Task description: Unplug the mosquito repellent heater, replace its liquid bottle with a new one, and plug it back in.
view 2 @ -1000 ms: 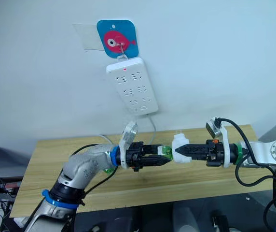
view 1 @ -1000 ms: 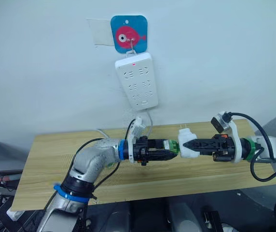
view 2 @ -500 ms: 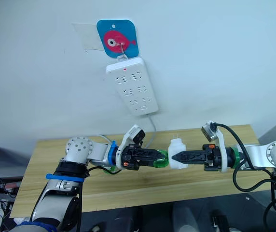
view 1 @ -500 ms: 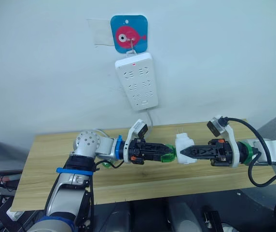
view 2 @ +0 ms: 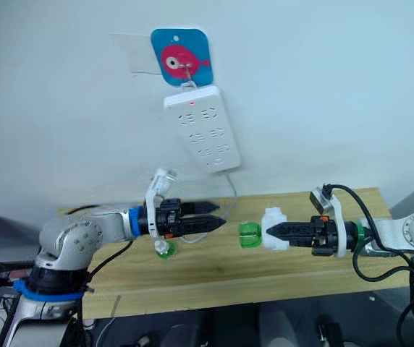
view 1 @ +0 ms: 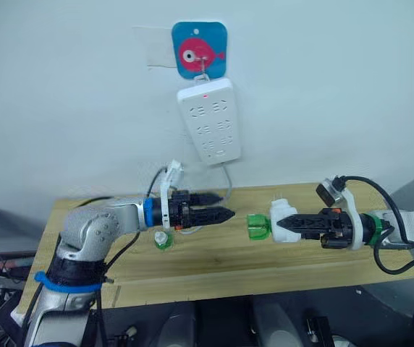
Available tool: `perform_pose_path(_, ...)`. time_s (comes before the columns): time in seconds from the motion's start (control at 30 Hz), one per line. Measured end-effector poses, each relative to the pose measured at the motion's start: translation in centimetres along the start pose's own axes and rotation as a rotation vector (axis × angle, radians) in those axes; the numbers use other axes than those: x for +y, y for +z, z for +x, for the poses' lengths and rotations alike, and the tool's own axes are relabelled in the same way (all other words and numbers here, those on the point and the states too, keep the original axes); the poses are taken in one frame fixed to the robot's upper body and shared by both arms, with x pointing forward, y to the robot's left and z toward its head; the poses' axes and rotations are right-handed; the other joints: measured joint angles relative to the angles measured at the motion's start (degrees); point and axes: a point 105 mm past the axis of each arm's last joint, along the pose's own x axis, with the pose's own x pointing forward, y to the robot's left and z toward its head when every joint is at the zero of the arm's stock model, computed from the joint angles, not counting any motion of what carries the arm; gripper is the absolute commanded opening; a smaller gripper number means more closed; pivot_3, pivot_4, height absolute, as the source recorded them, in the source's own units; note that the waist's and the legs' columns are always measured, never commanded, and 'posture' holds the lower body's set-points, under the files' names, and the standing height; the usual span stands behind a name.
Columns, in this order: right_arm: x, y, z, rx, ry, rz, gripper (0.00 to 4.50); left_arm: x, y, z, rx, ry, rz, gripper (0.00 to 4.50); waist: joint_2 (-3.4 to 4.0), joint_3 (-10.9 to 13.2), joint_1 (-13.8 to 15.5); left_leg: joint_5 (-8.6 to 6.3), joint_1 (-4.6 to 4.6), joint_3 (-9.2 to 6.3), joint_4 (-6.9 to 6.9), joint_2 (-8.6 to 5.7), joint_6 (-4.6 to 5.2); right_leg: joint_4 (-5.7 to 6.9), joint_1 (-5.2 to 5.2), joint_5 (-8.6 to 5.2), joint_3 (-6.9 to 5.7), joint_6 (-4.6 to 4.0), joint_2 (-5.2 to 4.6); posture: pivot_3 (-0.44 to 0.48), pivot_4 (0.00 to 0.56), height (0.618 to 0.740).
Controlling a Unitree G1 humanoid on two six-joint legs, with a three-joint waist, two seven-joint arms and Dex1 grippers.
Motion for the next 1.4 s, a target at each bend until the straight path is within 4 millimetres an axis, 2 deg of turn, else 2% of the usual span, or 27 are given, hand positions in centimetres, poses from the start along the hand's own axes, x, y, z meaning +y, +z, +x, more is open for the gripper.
perform_pose_path(0.13,0.2,0.6,-0.2,-0.002,0.02,0.01,3.01,-1.3,-1.8,0.1,-0.02,-0.025,0.413,4.46,-0.03,0.02,0.43,-0.08,-0.06,0.12,-0.02,-0.01,0.07,-0.18,-0.01,0.04,0.08,0.04,-0.07,-0.106,0.24,0.74)
perform_pose_path(0.2,0.1,0.9,-0.2,-0.003,0.021,0.02,3.01,-2.0,-1.8,0.2,-0.078,-0.063,0.698,4.46,-0.03,0.02,1.17,-0.08,-0.12,0.08,0.01,0.02,0.08,-0.2,-0.05,0.1,0.0,-0.06,-0.08,-0.11,0.246,0.74)
perform_pose_path(0.3,0.6,1.2,0.2,0.009,0.044,0.01,3.01,-2.4,-1.6,0.7,-0.139,-0.104,1.027,4.46,-0.02,0.02,1.89,-0.08,-0.17,0.05,0.05,0.04,0.1,-0.24,-0.05,0.17,-0.06,-0.09,-0.1,-0.112,0.25,0.74)
perform_pose_path(0.47,1.0,1.1,0.8,0.036,0.069,0.013,3.01,-1.5,-2.5,1.8,-0.182,-0.095,1.247,4.46,-0.02,0.02,2.1,-0.14,-0.48,-0.07,0.1,0.03,0.25,-0.67,-0.07,0.43,-0.17,0.1,-0.1,-0.127,0.255,0.74)
perform_pose_path(0.67,1.6,0.8,1.1,0.052,0.096,0.007,3.01,-1.0,-2.2,2.9,-0.219,-0.084,1.323,4.46,-0.04,0.02,1.62,-0.2,-0.89,-0.09,0.19,-0.02,0.35,-0.72,-0.39,0.47,-0.22,0.17,-0.16,-0.136,0.258,0.74)
perform_pose_path(0.97,1.9,0.8,1.2,0.049,0.106,-0.007,3.01,-2.0,-2.1,3.5,-0.283,-0.113,1.355,4.46,-0.03,0.02,0.84,-0.18,-0.85,-0.1,0.27,-0.01,0.37,-0.58,-0.39,0.47,-0.22,0.17,-0.14,-0.149,0.264,0.74)
perform_pose_path(1.07,1.9,0.9,1.2,0.047,0.105,-0.007,3.01,-2.2,-2.2,3.7,-0.277,-0.138,1.359,3.84,-0.03,0.02,0.61,-0.18,-0.85,-0.1,0.27,-0.01,0.37,-0.59,-0.38,0.48,-0.21,0.17,-0.14,-0.156,0.265,0.74)
perform_pose_path(1.23,1.7,0.7,1.1,0.046,0.1,0.0,3.01,-2.2,-2.5,3.8,-0.264,-0.156,1.345,2.41,-0.03,0.03,0.26,-0.18,-0.87,-0.13,0.26,-0.01,0.37,-0.62,-0.38,0.48,-0.23,0.17,-0.14,-0.16,0.267,0.74)
perform_pose_path(1.27,1.7,0.7,1.1,0.045,0.099,0.002,3.01,-2.1,-2.5,3.9,-0.264,-0.155,1.344,2.28,-0.03,0.03,0.2,-0.18,-0.87,-0.12,0.26,-0.01,0.37,-0.61,-0.38,0.48,-0.23,0.17,-0.14,-0.16,0.267,0.74)
perform_pose_path(1.4,1.5,0.6,1.0,0.043,0.092,0.01,3.01,-2.0,-2.7,4.0,-0.261,-0.156,1.324,2.29,-0.03,0.03,-0.2,-0.18,-0.86,-0.12,0.27,-0.01,0.37,-0.6,-0.38,0.48,-0.22,0.17,-0.14,-0.162,0.266,0.74)
